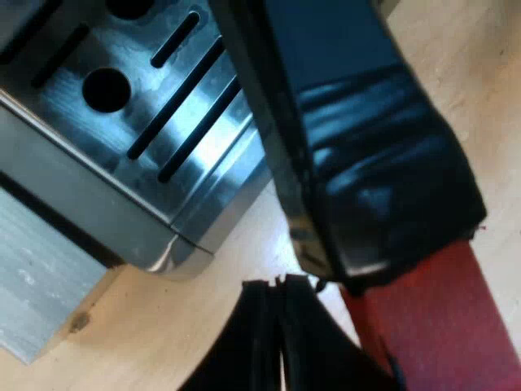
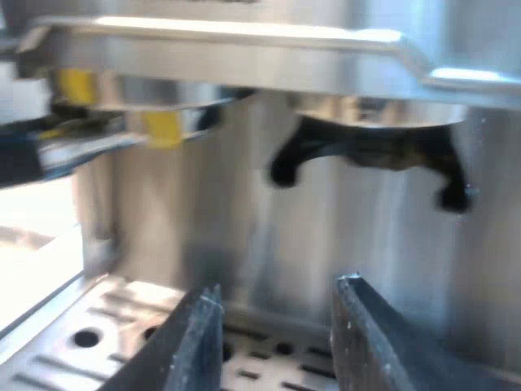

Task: Put the handle in the coffee machine

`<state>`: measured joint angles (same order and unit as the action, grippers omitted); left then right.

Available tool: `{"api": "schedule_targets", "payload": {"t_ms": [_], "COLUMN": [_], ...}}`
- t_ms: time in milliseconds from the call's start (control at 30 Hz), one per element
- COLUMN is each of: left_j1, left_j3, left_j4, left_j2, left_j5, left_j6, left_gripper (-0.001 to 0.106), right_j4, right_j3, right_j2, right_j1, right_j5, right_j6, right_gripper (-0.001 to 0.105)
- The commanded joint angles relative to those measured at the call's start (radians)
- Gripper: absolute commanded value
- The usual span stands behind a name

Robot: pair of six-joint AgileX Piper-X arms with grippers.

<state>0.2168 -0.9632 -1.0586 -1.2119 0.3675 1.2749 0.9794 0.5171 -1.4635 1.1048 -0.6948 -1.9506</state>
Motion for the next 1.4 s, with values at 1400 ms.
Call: {"api": "schedule_targets", "payload": {"t_ms": [1400], "left_j1": [-0.002], "left_j3": [0.000], "left_j4": [-0.094], "left_j2": [0.143], "left_j5": [0.079], "left_j6": [0.142], "left_gripper": [0.000], "right_j4": [-0.395], "right_j3": [-0.003], "right_j2": [0.295], "right_j1": [0.018], "right_j5": [0.258], "right_j6": [0.119], "right_gripper": [0.039]}}
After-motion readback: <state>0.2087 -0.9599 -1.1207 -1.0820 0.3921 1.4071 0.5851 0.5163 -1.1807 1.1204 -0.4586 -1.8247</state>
